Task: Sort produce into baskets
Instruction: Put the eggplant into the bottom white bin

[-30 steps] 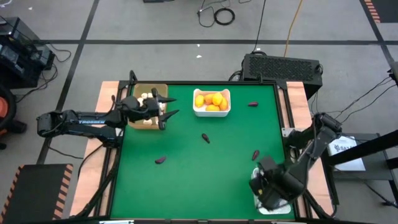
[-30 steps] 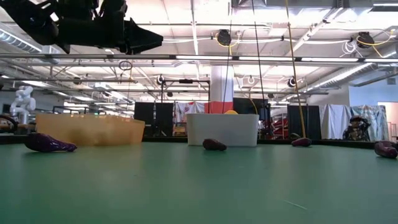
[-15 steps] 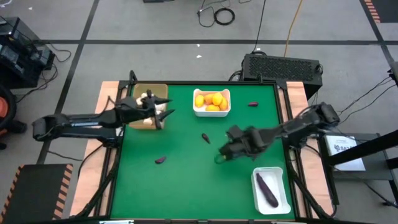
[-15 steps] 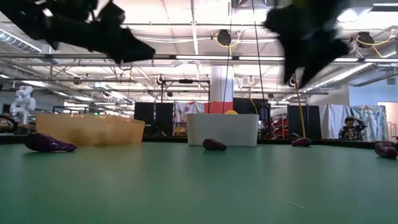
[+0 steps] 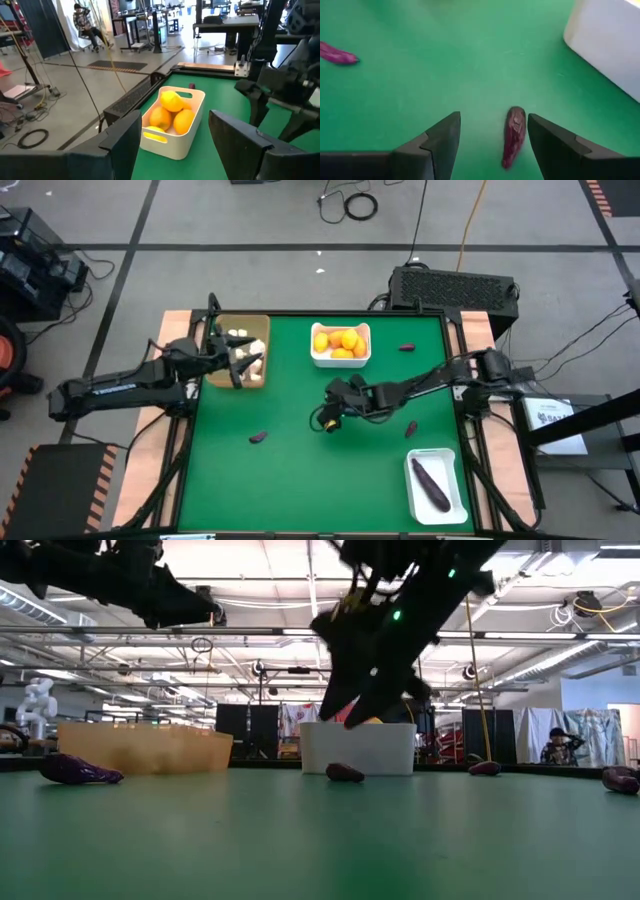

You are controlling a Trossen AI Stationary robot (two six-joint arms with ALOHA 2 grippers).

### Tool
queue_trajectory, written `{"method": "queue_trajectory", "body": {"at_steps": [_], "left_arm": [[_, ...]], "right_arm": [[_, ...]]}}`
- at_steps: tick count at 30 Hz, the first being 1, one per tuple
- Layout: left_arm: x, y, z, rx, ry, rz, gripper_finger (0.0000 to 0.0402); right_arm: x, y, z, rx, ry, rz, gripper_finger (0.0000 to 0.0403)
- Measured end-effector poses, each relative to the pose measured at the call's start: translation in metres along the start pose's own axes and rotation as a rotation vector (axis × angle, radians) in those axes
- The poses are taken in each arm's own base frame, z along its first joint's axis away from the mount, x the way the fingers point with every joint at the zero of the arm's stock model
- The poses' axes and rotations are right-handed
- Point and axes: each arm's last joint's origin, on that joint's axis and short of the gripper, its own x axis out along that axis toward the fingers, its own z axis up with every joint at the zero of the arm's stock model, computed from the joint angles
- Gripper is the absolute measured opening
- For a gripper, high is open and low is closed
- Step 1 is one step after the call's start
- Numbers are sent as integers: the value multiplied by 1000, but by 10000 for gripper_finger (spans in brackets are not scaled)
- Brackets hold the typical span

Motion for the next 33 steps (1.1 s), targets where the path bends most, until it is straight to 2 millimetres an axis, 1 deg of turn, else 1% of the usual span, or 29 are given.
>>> {"method": "queue_trajectory", "body": {"at_steps": [4, 11, 16, 20, 24, 31, 33], "left_arm": [[1, 0, -1, 1, 9, -1, 239], [1, 0, 0, 1, -5, 0, 239], [1, 0, 1, 0, -16, -1, 239], [2, 0, 1, 0, -14, -3, 239], [4, -1, -1, 2, 3, -4, 239], [8, -1, -3, 10, 23, -6, 239], [8, -1, -3, 10, 25, -6, 239]], "right_arm": [[18, 0, -10, -20, 24, -22, 222], [38, -1, -24, -63, 32, -77, 222], [47, -2, -31, -78, 47, -108, 222], [47, -3, -32, -88, 61, -115, 215], [48, -2, -33, -103, 72, -97, 186], [48, -1, -32, -122, 78, -85, 109], [47, 1, -31, -129, 97, -59, 91]]}}
